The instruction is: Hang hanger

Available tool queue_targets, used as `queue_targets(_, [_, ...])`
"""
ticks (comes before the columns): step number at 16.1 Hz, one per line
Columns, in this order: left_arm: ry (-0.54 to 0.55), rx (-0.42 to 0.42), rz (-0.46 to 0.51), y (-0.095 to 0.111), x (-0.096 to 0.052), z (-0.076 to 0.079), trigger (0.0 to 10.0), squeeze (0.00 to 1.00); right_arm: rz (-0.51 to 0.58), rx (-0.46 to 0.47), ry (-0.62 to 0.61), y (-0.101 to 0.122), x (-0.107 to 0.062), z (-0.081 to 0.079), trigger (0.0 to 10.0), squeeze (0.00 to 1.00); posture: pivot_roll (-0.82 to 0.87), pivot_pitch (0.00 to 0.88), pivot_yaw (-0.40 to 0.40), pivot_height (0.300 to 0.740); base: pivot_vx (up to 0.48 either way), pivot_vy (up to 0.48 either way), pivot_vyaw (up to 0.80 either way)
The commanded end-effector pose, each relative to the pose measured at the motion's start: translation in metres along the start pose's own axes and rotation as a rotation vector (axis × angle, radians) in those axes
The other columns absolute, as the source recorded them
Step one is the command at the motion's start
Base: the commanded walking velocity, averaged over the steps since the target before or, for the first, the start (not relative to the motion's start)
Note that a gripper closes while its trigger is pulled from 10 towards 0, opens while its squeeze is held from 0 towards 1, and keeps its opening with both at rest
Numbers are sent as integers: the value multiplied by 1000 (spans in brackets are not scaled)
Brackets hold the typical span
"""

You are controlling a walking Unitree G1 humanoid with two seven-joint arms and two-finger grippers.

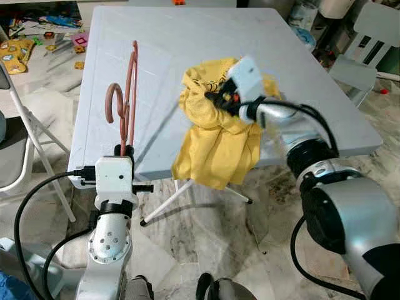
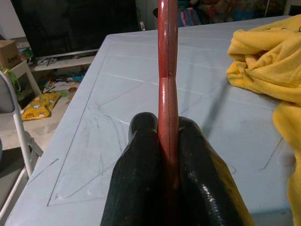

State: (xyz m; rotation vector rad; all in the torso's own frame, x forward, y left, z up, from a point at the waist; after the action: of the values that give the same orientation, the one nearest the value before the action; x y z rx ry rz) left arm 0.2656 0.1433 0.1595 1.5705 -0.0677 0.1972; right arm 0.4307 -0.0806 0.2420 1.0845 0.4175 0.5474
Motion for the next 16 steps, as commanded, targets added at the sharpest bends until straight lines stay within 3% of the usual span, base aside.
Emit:
queue_targets(1, [-20,2,-3,-2,0,2,10000,0,47,22,-31,0,-9,11,10000,1000,122,147,-102,740,0,0,0])
queue_targets(3, [-19,5,-6,-3,-1,0,10000,0,50,22,-58,-5,-17,19,10000,1000,118,145,-93,740,0,0,0])
queue_targets(8, [-43,15,-9,-3,1,0,10000,0,-49,117,-127,-56,-54,30,10000,1000,102,145,-68,740,0,0,0])
queue_targets(11, [-52,20,-12,-4,3,-2,10000,0,-108,111,-21,-70,-82,27,10000,1000,90,147,-59,740,0,0,0])
queue_targets(13, [-56,19,-13,-5,3,0,10000,0,-161,82,6,-75,-89,28,10000,1000,89,146,-58,740,0,0,0])
queue_targets(14, [-57,17,-11,-4,3,0,10000,0,-180,113,16,-78,-92,26,10000,1000,89,145,-58,740,0,0,0])
queue_targets(16, [-51,18,-11,-4,3,-1,10000,0,-185,155,68,-80,-93,10,10000,1000,94,145,-58,740,0,0,0])
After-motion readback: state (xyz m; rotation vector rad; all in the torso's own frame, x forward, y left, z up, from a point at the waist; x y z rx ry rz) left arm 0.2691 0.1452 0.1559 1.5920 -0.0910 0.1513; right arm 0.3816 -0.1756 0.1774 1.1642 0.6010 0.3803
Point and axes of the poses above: a point about 5 cm out from each wrist's last joint towards the gripper, its own x axis pointing out of the wrist towards the gripper, its own y axis along the axis of the wrist's last joint, z = x × y, the point moved 2 cm from there along x, pointing out of the wrist towards the gripper, and after that the axes turned 8 degrees about -x, right-handed, at the moved point
